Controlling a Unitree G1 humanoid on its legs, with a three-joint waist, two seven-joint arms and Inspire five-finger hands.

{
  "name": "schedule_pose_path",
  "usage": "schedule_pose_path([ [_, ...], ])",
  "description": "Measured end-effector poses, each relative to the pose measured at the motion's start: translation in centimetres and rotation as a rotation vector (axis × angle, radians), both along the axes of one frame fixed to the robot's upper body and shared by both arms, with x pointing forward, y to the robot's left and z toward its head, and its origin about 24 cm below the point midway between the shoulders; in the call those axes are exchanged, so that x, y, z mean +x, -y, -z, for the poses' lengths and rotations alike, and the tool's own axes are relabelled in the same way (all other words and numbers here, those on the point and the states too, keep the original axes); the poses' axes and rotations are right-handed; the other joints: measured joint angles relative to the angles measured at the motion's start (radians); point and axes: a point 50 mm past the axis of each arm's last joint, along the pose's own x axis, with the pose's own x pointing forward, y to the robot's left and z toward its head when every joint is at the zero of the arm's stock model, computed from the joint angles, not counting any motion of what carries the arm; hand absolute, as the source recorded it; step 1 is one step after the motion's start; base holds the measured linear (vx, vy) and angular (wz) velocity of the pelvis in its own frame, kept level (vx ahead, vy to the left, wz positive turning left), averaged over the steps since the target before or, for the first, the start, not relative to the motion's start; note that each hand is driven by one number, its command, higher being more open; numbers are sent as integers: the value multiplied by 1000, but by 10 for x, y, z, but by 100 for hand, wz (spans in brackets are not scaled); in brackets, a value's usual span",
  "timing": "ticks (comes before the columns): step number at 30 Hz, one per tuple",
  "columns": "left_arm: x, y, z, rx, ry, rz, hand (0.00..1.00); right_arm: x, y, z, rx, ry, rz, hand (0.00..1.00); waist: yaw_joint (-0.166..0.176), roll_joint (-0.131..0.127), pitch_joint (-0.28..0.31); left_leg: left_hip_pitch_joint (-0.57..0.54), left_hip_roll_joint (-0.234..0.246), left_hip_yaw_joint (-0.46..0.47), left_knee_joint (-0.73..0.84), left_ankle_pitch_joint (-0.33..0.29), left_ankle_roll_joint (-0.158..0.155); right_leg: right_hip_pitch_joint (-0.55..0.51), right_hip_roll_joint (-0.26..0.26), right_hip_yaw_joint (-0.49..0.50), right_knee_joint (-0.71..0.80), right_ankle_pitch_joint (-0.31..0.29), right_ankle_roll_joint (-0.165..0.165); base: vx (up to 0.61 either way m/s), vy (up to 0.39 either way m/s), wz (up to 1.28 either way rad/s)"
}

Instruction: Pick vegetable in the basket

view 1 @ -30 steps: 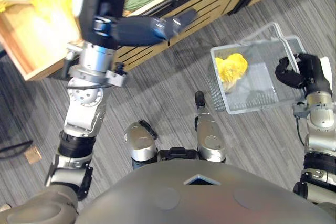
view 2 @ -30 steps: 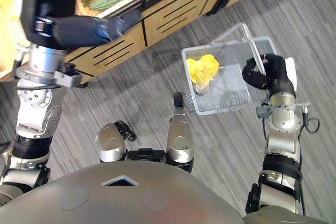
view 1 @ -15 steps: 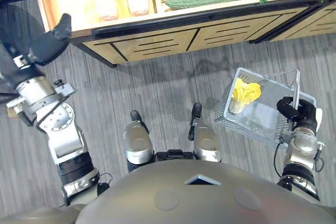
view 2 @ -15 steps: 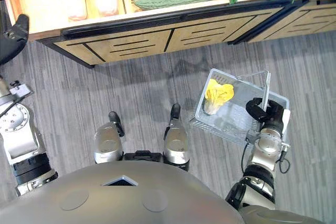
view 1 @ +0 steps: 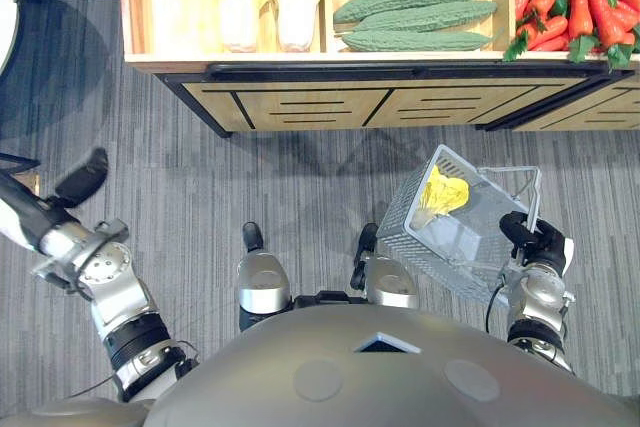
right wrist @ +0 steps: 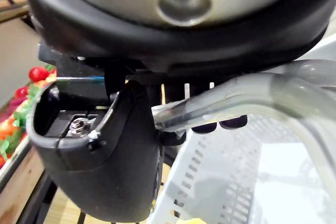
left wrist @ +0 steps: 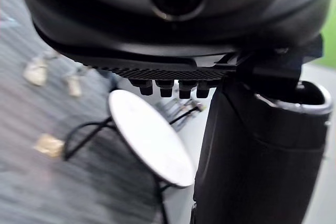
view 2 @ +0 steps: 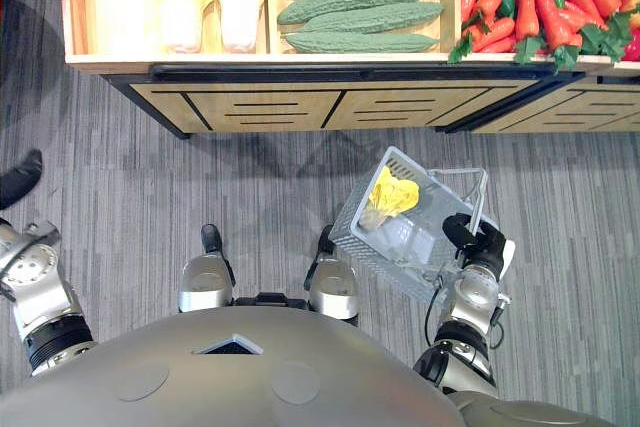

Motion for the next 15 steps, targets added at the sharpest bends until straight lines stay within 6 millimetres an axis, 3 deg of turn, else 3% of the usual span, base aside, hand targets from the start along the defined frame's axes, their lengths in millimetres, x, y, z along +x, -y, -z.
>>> schedule_pose_path([
  [1,-5,0,12,-39,-42,-17,100,0,-1,1,4,-1,1,0,-1,-1,-4,0,-1,-2,-1,0,0,1,0,-2,-1,0,0,38,-3,5],
  [5,-57,17,88,-355,-355,-106,100,-3,-8,6,17,-14,27,0,-13,-10,-24,36,-15,-1,-35,3,2,24,-10,-7,-1,-12,-2,42,9,4],
  [9,-96,31,115,-522,-479,-189,100,-10,-13,15,36,-60,62,0,-15,-19,-52,55,-18,0,-58,1,-5,33,-10,-11,0,-27,-1,34,1,2],
  [12,-111,38,123,-590,-524,-225,100,-10,-16,20,58,-76,78,0,-15,-15,-57,70,-19,9,-59,2,-7,41,-11,1,0,-29,-1,47,-1,-7],
  [15,-112,46,127,-624,-530,-212,100,-11,-19,24,82,-86,92,0,-19,-6,-60,84,-22,14,-59,0,-7,50,-13,4,1,-29,0,12,-2,-5],
])
